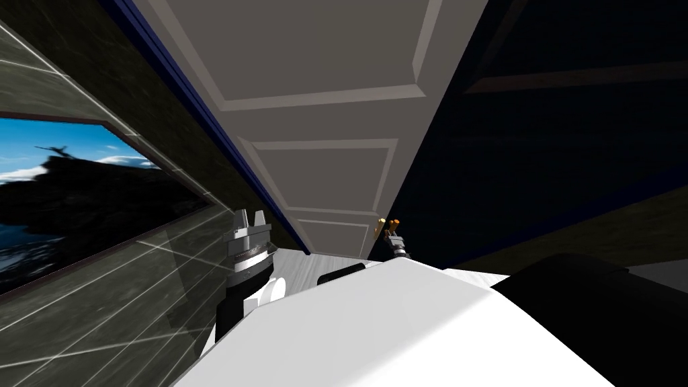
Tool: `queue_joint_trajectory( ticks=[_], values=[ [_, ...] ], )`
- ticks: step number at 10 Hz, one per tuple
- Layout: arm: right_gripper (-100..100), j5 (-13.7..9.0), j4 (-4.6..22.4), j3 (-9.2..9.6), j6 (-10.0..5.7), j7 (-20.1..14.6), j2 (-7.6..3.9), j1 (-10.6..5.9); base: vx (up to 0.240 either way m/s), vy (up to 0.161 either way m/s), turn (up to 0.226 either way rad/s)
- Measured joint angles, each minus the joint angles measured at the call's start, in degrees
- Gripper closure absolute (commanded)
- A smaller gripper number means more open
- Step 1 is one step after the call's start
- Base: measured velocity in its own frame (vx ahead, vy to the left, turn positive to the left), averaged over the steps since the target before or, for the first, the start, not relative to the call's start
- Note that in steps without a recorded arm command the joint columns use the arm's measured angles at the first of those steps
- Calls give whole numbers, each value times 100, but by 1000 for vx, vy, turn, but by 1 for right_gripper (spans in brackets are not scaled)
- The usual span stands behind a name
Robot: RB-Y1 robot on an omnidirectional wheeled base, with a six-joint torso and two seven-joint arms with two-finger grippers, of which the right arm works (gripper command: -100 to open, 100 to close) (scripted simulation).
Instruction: Pull the door open
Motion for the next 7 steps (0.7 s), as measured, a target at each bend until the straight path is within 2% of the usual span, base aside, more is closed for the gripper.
queue_joint_trajectory(
  ticks=[1,2,3,4,5,7],
  values=[
    [100,-10,-38,-25,24,21,-5,11,-174,21,-42],
    [100,-3,111,-28,-37,8,2,-61,-130,21,-18],
    [100,-5,71,-26,-40,11,7,33,-119,2,-37],
    [100,-21,64,-40,0,-6,-36,103,-156,-19,-60],
    [100,-17,173,-60,-65,1,-5,110,-131,6,-57],
    [100,-36,190,-89,-46,9,-32,169,-81,23,-27]
  ],
)
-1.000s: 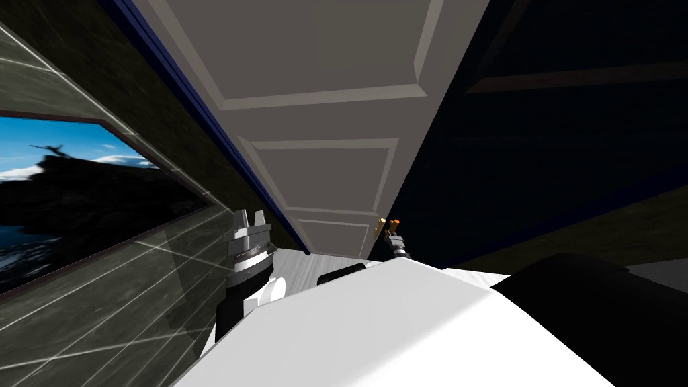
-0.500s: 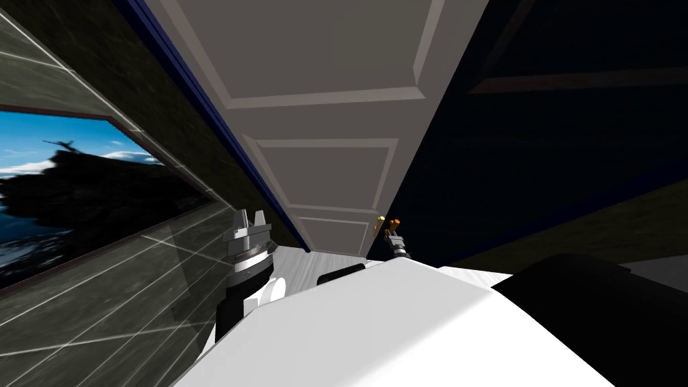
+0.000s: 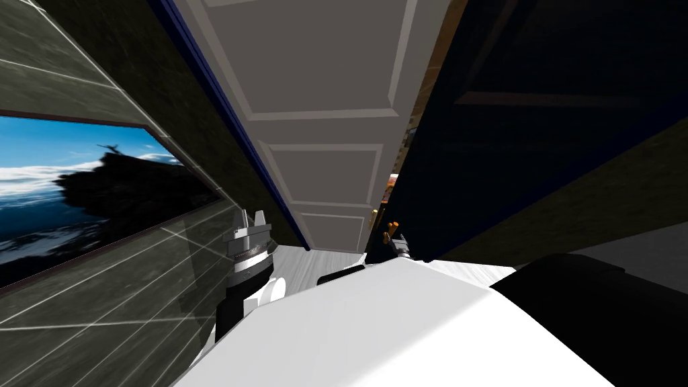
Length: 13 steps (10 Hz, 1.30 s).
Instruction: Pull the door open
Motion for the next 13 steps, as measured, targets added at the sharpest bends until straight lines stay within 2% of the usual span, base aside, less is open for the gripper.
queue_joint_trajectory(
  ticks=[2,4,5,7,8,10,13],
  values=[
    [100,-8,25,-19,-41,-74,-69,101,-150,36,-24],
    [100,-16,180,-48,-101,-104,-87,111,-77,10,-17],
    [100,-25,113,-57,-58,-96,-95,198,-106,9,-23],
    [100,-49,85,-109,5,-34,-92,230,-95,17,-26],
    [100,-67,-81,-143,72,9,-97,379,-67,20,-16],
    [100,-67,54,-138,34,-41,-133,345,-21,1,-8],
    [100,-45,327,-145,-113,-50,-68,206,-38,0,4]
  ],
)
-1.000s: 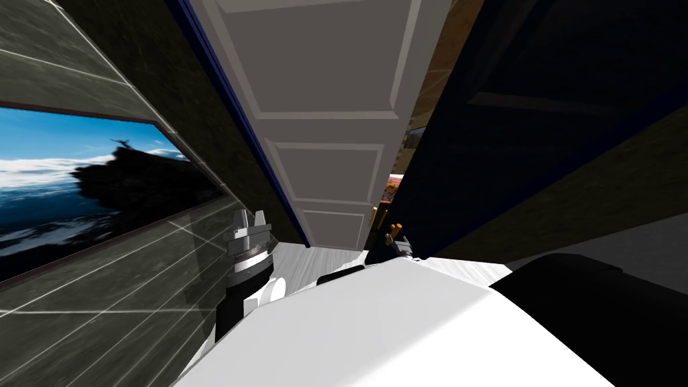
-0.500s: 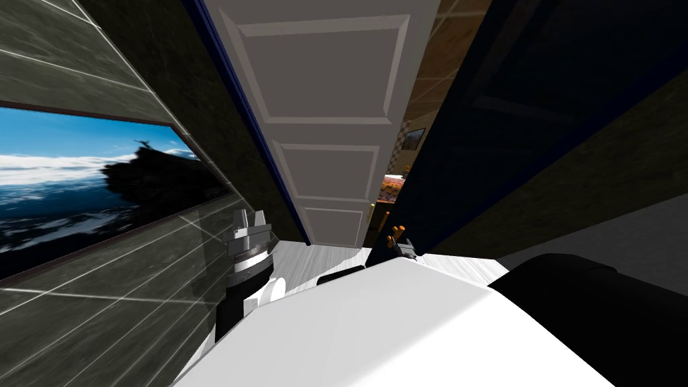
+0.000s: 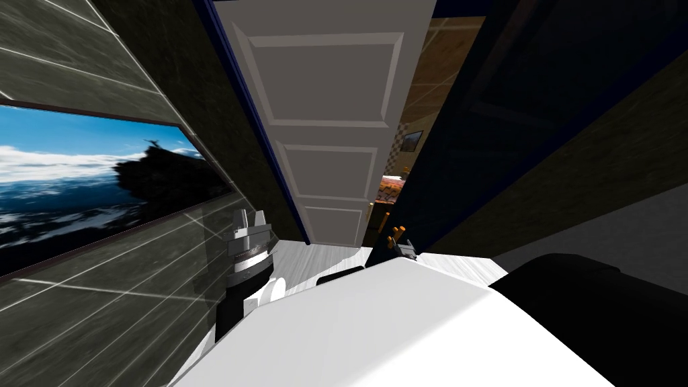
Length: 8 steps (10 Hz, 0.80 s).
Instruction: Pull the door open
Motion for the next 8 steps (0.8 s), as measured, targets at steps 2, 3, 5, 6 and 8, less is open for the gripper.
queue_joint_trajectory(
  ticks=[2,3,5,6,8],
  values=[
    [100,-8,-29,-7,12,-20,-22,49,-9,12,-9],
    [100,-23,-155,-37,76,44,-12,114,-54,0,12],
    [100,-37,-206,-70,105,65,-18,163,-44,4,6],
    [100,-35,-222,-57,120,43,-61,199,-20,6,-13],
    [100,-28,-162,-59,62,43,-29,214,-2,-7,-4]
  ],
)
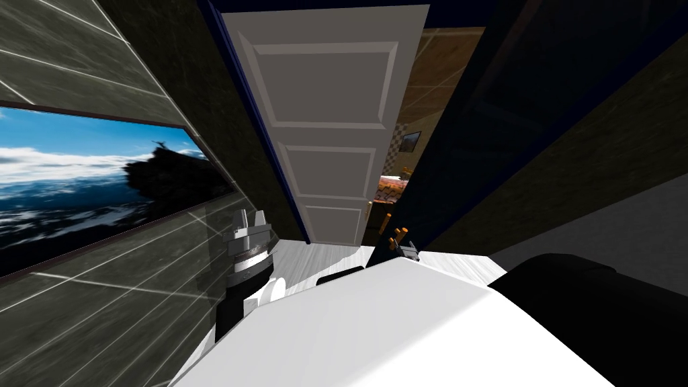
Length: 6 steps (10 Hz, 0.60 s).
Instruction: Pull the door open
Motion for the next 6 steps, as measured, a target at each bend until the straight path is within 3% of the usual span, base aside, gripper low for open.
queue_joint_trajectory(
  ticks=[1,3,6],
  values=[
    [100,2,-12,0,-11,17,18,14,-3,-11,0],
    [100,19,200,25,-92,-55,7,-108,-18,5,-6],
    [100,-24,-195,-35,102,60,-2,119,-2,5,-10]
  ],
)
